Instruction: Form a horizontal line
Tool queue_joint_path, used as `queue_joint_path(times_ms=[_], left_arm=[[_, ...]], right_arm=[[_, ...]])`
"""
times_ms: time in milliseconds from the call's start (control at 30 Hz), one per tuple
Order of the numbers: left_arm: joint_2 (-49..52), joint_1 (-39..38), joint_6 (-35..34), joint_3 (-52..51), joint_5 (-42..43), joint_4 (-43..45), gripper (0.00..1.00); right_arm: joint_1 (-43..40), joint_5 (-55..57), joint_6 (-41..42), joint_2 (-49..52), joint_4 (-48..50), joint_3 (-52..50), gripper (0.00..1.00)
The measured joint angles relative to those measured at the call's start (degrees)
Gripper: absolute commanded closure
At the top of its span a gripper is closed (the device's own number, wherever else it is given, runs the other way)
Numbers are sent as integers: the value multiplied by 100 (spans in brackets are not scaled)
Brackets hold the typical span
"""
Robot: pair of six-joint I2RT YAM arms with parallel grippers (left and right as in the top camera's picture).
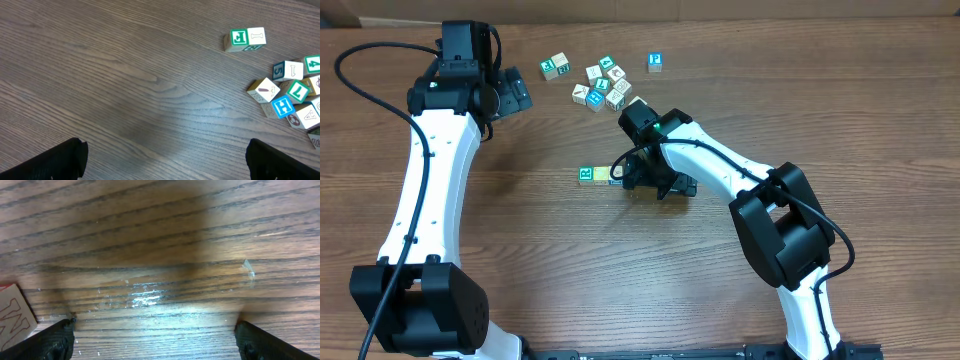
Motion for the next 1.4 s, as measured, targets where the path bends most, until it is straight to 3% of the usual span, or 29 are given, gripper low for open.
queue_joint_path(times_ms=[1400], left_arm=[[0, 0, 2, 0, 0, 0, 1]], right_arm=[[0, 17, 2, -2, 111, 0, 0]])
